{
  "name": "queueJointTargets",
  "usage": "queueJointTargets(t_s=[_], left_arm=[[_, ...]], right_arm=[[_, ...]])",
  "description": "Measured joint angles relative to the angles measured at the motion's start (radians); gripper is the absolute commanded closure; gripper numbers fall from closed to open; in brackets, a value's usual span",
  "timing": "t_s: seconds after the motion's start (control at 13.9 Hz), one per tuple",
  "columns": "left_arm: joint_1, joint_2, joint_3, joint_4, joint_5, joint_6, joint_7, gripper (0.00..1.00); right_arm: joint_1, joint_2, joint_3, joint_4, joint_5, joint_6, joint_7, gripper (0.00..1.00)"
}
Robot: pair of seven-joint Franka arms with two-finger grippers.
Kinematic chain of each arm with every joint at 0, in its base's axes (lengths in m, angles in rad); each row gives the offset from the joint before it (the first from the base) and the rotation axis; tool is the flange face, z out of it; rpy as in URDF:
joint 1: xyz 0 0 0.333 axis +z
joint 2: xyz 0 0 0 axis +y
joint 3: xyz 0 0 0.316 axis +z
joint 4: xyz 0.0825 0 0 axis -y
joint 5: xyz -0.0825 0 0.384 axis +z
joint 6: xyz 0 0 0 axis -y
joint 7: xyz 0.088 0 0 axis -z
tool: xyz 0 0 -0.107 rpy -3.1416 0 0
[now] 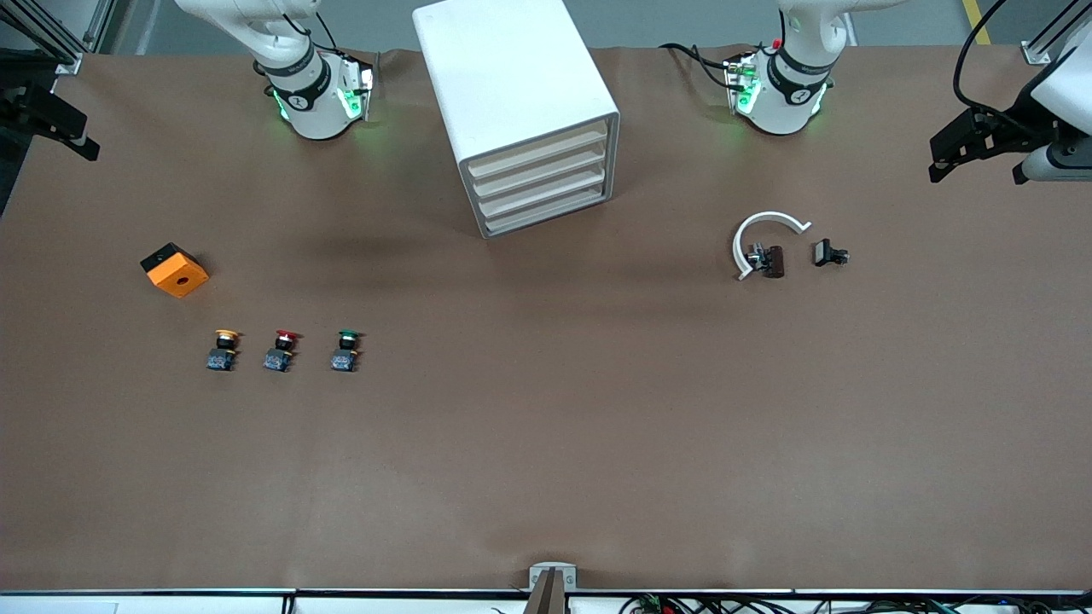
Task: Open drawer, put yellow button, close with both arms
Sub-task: 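Move the left gripper toward the handle of the top white drawer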
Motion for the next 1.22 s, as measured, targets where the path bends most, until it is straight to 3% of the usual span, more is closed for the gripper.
queueJointTargets(t_s=[0.72, 0.93, 1.22], left_arm=[[0.006, 0.044, 0.000, 0.027, 0.000, 0.000, 0.000, 0.00], [-0.003, 0.134, -0.003, 0.068, -0.005, 0.017, -0.038, 0.00], [-0.053, 0.313, -0.017, 0.183, -0.016, 0.037, -0.224, 0.00]], right_arm=[[-0.001, -0.001, -0.001, 0.000, 0.000, -0.001, 0.029, 0.00], [-0.001, -0.001, -0.001, 0.000, 0.006, -0.002, 0.049, 0.00], [-0.001, -0.001, -0.001, 0.000, 0.009, -0.002, 0.051, 0.00]])
